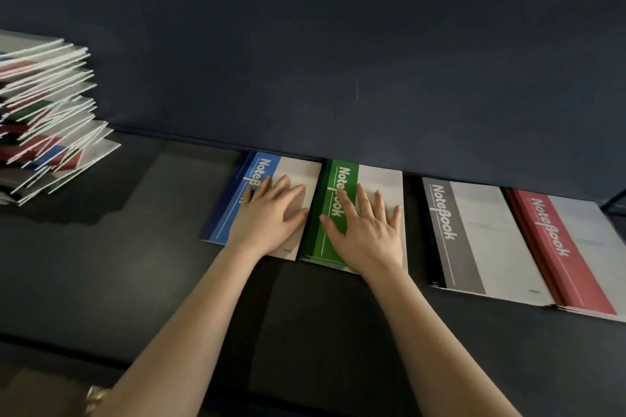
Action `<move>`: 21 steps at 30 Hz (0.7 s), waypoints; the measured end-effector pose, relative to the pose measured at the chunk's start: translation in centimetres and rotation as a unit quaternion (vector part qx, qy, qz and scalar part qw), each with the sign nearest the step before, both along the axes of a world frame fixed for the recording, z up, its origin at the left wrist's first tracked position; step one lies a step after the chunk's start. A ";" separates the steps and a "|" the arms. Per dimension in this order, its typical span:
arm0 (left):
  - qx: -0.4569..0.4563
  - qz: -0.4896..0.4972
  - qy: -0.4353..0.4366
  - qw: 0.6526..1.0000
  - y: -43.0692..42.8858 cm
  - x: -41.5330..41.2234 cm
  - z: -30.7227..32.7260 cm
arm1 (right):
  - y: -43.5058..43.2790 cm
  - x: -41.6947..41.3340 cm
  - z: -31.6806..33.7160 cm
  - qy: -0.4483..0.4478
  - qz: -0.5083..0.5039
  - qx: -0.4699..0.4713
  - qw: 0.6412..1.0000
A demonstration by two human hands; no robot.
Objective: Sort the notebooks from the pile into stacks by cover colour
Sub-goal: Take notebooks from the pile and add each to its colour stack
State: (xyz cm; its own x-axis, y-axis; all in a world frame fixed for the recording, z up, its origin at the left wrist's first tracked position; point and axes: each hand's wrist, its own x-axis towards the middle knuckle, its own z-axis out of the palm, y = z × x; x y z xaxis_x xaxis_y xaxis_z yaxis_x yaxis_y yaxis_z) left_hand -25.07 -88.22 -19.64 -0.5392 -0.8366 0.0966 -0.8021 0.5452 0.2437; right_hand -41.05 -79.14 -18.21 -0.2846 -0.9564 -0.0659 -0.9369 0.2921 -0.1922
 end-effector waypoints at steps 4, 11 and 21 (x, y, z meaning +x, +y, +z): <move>0.000 0.009 0.010 1.000 0.1 0.0 0.0 | -0.1 -0.1 -0.2 0.000 0.004 0.004 1.000; 0.007 0.009 0.027 1.000 -0.1 0.0 0.0 | -0.1 -0.1 -0.3 0.011 0.001 -0.001 1.000; 0.078 -0.005 0.275 0.958 -2.1 5.9 4.6 | -4.6 6.4 3.8 -0.102 -0.025 -0.093 0.990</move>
